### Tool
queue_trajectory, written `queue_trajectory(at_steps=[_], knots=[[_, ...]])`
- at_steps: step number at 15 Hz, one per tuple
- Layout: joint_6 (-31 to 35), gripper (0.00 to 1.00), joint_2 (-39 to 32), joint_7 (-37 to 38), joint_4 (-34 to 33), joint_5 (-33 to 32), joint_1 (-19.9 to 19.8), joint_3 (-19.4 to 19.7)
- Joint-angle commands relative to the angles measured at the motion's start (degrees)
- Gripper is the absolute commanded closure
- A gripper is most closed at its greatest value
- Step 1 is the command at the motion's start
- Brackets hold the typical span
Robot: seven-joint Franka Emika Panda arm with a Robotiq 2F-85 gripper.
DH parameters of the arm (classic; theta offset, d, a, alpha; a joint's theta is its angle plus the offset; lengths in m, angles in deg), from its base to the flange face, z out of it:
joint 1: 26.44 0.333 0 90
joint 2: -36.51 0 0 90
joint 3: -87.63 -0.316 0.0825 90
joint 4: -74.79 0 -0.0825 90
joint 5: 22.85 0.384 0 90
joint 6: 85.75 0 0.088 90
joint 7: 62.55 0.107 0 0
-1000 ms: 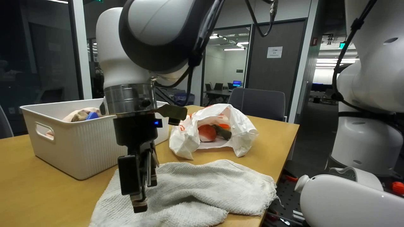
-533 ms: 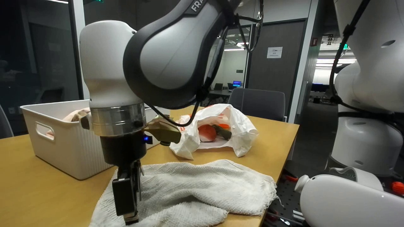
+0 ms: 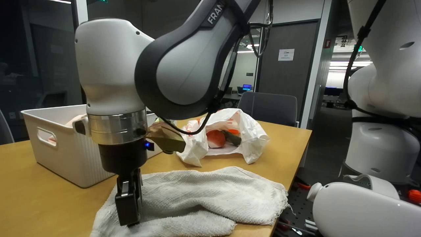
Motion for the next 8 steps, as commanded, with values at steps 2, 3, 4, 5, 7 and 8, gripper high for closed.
queue_trajectory(at_steps=[2, 3, 4, 5, 7, 8], knots=[[-0.20, 0.80, 0.39, 1.27, -0.16, 0.73, -0.57, 0.70], [-1.08, 0.87, 0.32, 1.52, -0.71, 2.38, -0.99, 0.37], [-1.42, 0.91, 0.09, -0.04, -1.56, 5.81, -2.14, -1.05], [-1.24, 0.92, 0.20, -0.90, -2.21, 8.07, -2.56, -1.96], [-0.51, 0.95, 0.96, -1.71, -3.50, 10.49, -2.47, -3.25], [-0.04, 0.92, 1.46, -1.75, -4.20, 10.97, -2.23, -3.65]])
